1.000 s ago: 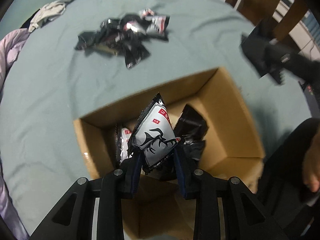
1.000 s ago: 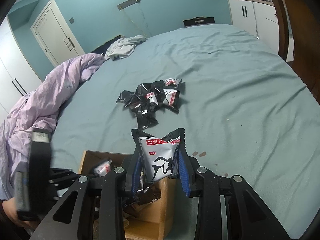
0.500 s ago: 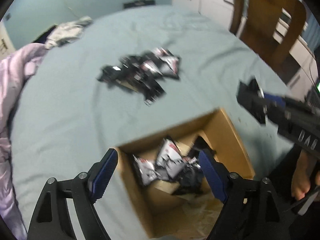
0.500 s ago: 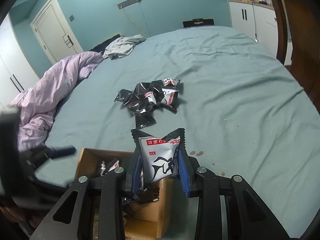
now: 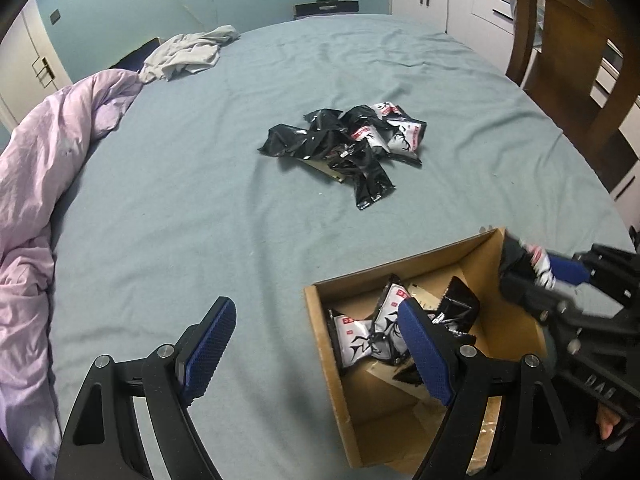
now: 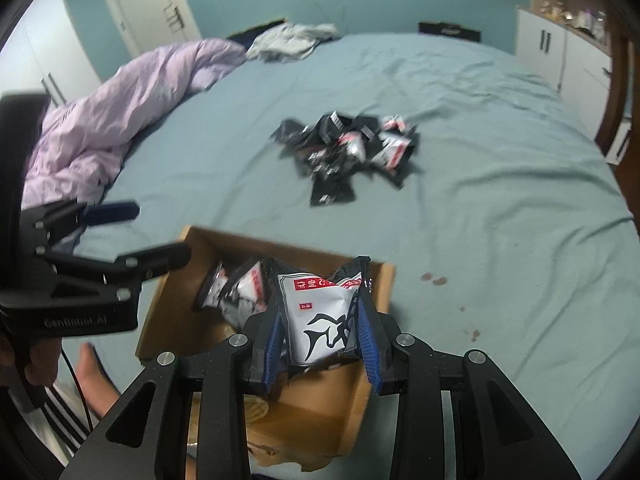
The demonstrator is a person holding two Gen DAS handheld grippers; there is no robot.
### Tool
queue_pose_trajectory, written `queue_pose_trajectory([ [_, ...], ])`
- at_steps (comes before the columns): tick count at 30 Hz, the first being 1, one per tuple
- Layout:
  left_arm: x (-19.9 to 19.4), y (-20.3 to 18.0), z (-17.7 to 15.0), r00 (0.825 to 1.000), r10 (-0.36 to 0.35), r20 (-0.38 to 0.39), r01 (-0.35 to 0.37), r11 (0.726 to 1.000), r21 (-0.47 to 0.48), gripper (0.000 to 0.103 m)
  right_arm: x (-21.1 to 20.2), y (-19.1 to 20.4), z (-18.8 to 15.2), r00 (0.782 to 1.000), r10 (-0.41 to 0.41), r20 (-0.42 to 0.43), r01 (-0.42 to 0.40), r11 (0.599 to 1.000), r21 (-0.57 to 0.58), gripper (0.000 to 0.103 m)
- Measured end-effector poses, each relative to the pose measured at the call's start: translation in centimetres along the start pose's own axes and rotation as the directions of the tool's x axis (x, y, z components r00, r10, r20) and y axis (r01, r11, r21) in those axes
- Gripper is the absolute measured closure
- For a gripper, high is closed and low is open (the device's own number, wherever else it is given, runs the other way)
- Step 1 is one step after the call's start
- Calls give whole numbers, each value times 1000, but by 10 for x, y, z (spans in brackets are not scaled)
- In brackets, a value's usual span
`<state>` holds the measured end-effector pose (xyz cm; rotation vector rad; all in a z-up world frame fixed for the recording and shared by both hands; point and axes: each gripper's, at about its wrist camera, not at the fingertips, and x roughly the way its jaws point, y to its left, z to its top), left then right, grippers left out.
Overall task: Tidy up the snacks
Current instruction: 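Open the right tool to drop the white packet into the box, then move the open right tool to the snack pile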
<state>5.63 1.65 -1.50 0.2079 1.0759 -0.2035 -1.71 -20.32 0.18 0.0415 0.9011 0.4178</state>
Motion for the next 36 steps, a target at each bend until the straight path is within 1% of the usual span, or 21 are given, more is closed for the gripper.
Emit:
queue_pose_trajectory([
  [1,1,1,0,1000,3,-2,-3,1000,-4,19,6,0,0,999,9,-33,-9,1000,2,70],
  [3,0,2,-1,1000,4,-6,-5,1000,-14,19,15,-2,2,997,-4,-80,5,1000,4,70],
  [6,-1,4,-2,1000,6,-7,-6,1000,-24,19,24,-5,6,992,-21,-126,24,999,22,70],
  [8,-1,4,-3,1000,7,-6,-7,1000,-23,19,27,-8,10,989,-16,-147,23,998,52,70],
  [10,-1,3,-3,1000,8,-7,-8,1000,-20,19,24,-8,12,992,-16,-122,24,997,68,69],
  [11,0,3,-3,1000,9,-9,-9,1000,-18,19,21,-7,13,995,-17,-101,24,997,69,65],
  [12,0,2,-3,1000,10,-12,-11,1000,-16,19,16,-6,11,997,-1,-79,6,997,74,56],
  [13,1,2,-4,1000,12,-14,-12,1000,-15,19,11,-6,9,998,18,-60,-13,996,86,50],
  [14,1,2,-4,1000,13,-15,-13,1000,-14,19,7,-8,10,999,23,-41,-18,995,102,38],
  [15,1,1,-4,1000,15,-16,-15,1000,-13,19,3,-9,8,1000,13,-21,-10,994,113,30],
  [19,2,0,-4,1000,27,-10,-27,1000,-9,19,-9,-16,1,999,-41,35,36,989,142,28],
  [24,0,-4,-4,1000,29,-6,-29,1000,7,19,-20,-19,-2,987,-142,82,126,977,172,28],
  [26,0,-6,-5,999,35,-2,-35,999,17,19,-27,-15,-2,972,-201,121,179,969,172,28],
  [28,-1,-9,-6,999,41,0,-41,999,31,19,-35,-9,-2,947,-273,170,248,957,152,28],
  [29,-1,-10,-6,999,42,2,-42,998,37,19,-38,-6,-2,932,-309,190,285,948,141,27],
  [30,-2,-10,-6,999,45,6,-45,998,43,19,-41,-4,-3,908,-364,208,342,930,134,25],
  [32,-2,-12,-6,998,54,14,-55,997,56,19,-41,-2,-5,870,-448,205,423,893,155,23],
  [33,-2,-13,-6,998,56,16,-57,997,60,19,-40,-2,-6,860,-471,196,445,881,164,23],
  [34,-1,-14,-6,998,54,16,-55,997,62,19,-38,-2,-6,858,-479,185,452,876,169,23],
  [36,0,-14,-5,999,44,12,-45,997,60,19,-35,-3,-7,867,-468,171,440,880,178,23],
])
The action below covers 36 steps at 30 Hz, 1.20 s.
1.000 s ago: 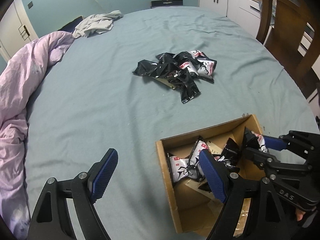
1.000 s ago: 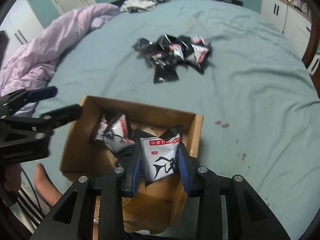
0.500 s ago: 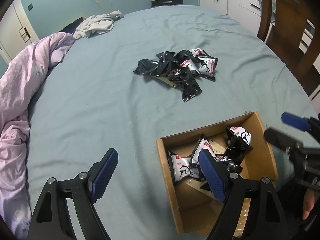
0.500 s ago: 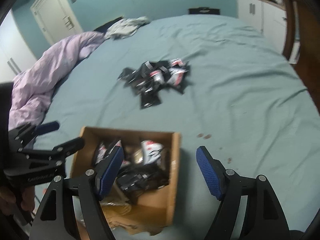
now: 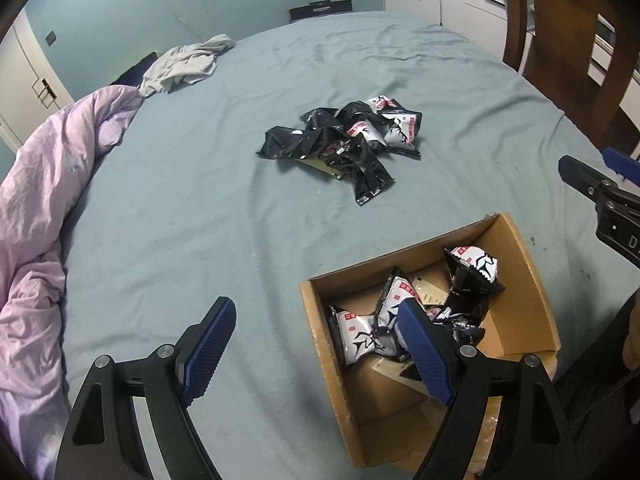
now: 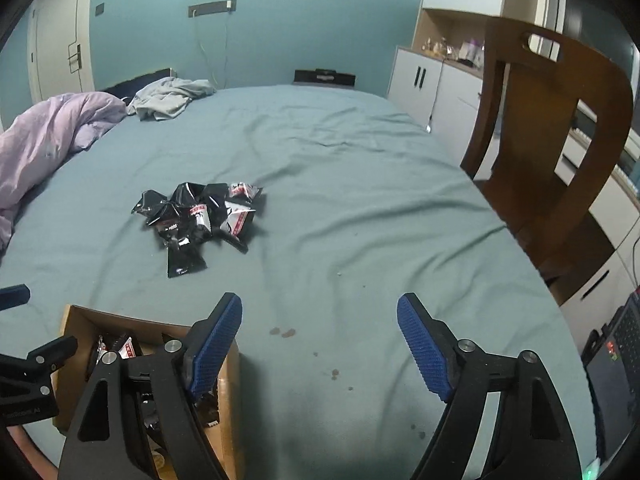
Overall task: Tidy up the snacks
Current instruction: 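Move the open right tool to the snack pile, then grasp a white red-labelled packet with the right tool while the left tool grasps a black packet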
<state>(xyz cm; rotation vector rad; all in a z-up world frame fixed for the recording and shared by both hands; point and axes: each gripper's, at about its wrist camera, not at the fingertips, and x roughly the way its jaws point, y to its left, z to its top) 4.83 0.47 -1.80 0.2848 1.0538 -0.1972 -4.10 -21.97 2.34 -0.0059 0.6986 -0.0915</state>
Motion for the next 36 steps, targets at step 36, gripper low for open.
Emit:
queue_pose_trajectory([
  [36,48,21,19,987,-127,-101,111,983,-145,19,246,32,95,851,401,-339,-369,916,158,23],
])
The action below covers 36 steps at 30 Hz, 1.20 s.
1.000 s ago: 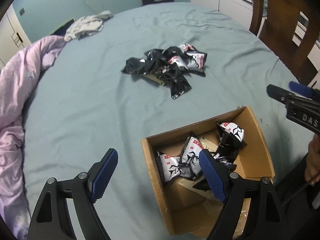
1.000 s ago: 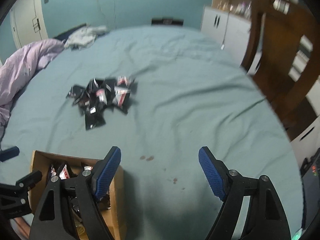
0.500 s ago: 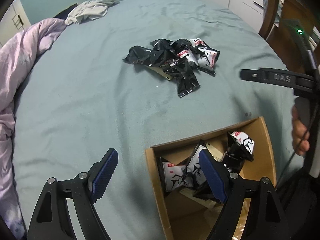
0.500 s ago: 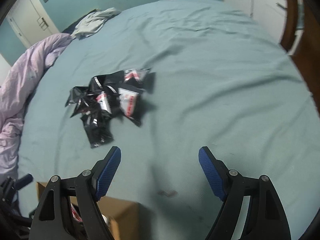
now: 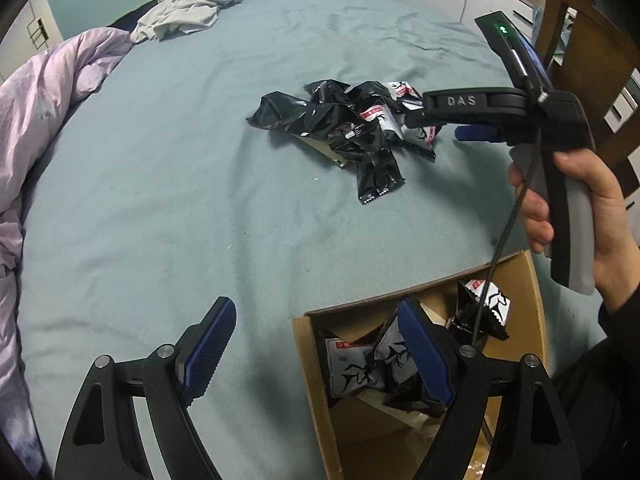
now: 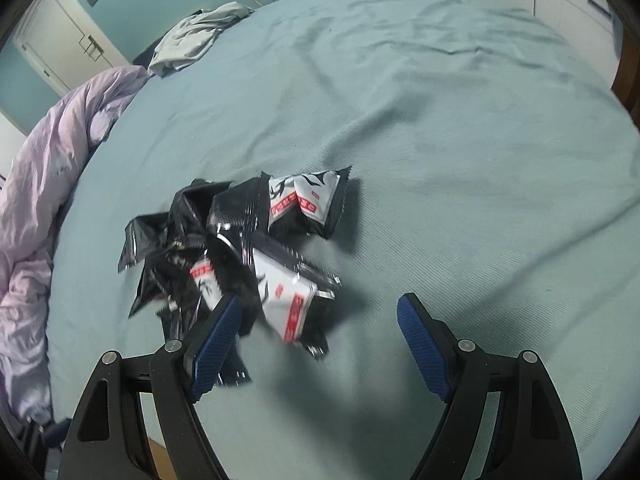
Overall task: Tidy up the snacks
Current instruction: 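Grasp a white red-labelled packet with the right tool while the left tool grasps a black packet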
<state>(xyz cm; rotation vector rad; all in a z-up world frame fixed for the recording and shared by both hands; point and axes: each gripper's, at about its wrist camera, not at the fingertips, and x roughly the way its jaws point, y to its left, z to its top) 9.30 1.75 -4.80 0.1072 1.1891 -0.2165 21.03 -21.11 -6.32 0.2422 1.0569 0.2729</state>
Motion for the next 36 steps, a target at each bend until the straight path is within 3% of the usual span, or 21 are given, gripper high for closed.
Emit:
queue_pose_trajectory([
  [2,2,0,1,1000,3,-2,-3,1000,-3,19,6,0,4,1000,9,0,-9,1000,10,24],
  [4,4,0,1,1000,4,3,-4,1000,-2,19,11,0,7,1000,21,-6,-21,1000,9,41],
  [5,3,0,0,1000,4,7,-4,1000,-1,19,13,1,7,999,29,-19,-29,1000,4,62],
  [6,3,0,-1,1000,3,12,-3,1000,2,19,16,2,7,998,45,-34,-45,999,0,74],
  [10,0,-2,0,999,0,43,0,1000,16,19,-5,1,4,999,35,12,-35,999,7,74],
  [17,-15,-9,5,996,-54,70,52,998,31,19,-89,-5,-27,987,128,97,-136,988,72,74],
  [23,-23,-15,21,996,-39,79,40,999,-5,13,-160,-14,-93,960,177,216,-186,982,24,74],
  [28,0,-8,52,997,-76,9,76,990,-122,8,-194,-43,-165,945,212,249,-231,972,51,74],
  [30,14,-7,68,996,-90,-28,84,983,-166,8,-211,-52,-184,924,259,282,-284,957,52,74],
  [33,38,-11,90,998,-40,-58,26,976,-218,7,-228,-61,-200,890,295,349,-329,944,41,74],
  [36,68,-26,107,986,94,-137,-116,980,-161,4,-212,-70,-198,912,255,322,-295,952,83,74],
])
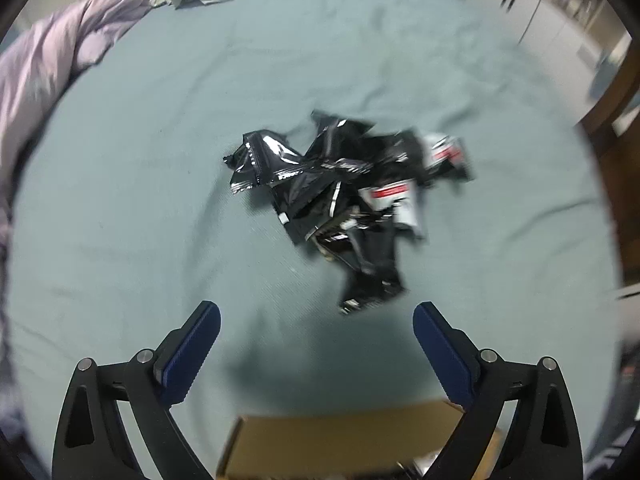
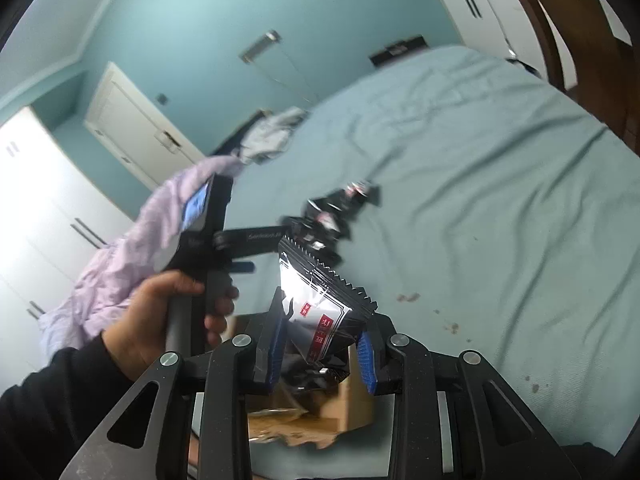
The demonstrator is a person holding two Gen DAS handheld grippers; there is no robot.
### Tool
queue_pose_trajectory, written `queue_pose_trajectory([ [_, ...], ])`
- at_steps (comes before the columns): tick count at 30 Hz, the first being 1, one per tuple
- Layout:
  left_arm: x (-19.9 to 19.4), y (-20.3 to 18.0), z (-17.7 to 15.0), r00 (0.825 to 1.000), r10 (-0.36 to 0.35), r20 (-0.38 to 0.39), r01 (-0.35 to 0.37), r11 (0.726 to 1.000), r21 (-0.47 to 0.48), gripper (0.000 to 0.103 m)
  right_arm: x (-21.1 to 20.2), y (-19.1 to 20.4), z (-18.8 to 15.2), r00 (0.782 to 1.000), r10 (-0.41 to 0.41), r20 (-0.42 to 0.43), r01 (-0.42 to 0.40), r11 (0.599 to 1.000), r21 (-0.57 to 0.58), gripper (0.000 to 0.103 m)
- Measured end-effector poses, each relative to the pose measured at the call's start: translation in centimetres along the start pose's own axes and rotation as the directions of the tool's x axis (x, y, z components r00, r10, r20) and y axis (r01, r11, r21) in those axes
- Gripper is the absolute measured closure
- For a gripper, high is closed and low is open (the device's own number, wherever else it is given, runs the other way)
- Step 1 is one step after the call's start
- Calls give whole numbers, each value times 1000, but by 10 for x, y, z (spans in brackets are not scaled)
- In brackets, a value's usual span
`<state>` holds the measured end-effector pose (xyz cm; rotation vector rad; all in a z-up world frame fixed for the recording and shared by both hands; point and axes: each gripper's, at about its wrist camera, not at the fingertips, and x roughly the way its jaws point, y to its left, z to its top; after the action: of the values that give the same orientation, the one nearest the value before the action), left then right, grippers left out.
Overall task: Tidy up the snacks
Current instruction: 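Grasp a white red-labelled packet with the right tool while the left tool grasps a black packet, then carry both packets over the box and open both tools to release them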
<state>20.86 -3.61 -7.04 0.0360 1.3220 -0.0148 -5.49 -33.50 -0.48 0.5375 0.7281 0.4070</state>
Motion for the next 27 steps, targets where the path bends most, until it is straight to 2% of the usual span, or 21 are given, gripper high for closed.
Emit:
queue_pose_trajectory([
  [2,15,-16,8,997,74,-20,-73,995,61,4,13,-9,2,999,-11,-44,13,999,38,74],
  [5,31,-35,15,990,143,-13,-141,982,127,4,25,-18,9,998,-15,-69,19,998,66,74],
  [9,46,-45,17,988,152,-19,-147,979,143,7,27,-12,10,997,-37,-71,39,999,21,74],
  [11,51,-50,16,991,124,-51,-114,980,162,27,28,-4,12,996,-61,-62,60,998,-17,74],
  [13,50,-52,15,996,51,-70,-39,987,157,58,27,2,12,995,-87,-51,85,996,-41,74],
  [14,48,-51,14,997,12,-81,0,991,136,66,31,8,12,994,-95,-50,93,995,-41,74],
  [16,42,-49,11,997,-10,-81,18,995,100,72,33,12,11,993,-107,-54,105,994,-29,74],
  [19,25,-41,0,994,-86,-68,89,995,42,80,32,14,11,992,-114,-61,114,993,-6,74],
  [24,-25,-17,-33,993,-117,6,116,991,67,80,29,19,13,991,-127,-49,128,992,0,74],
  [27,-61,6,-53,986,-152,70,147,986,72,80,32,24,13,987,-152,-60,151,988,-13,74],
])
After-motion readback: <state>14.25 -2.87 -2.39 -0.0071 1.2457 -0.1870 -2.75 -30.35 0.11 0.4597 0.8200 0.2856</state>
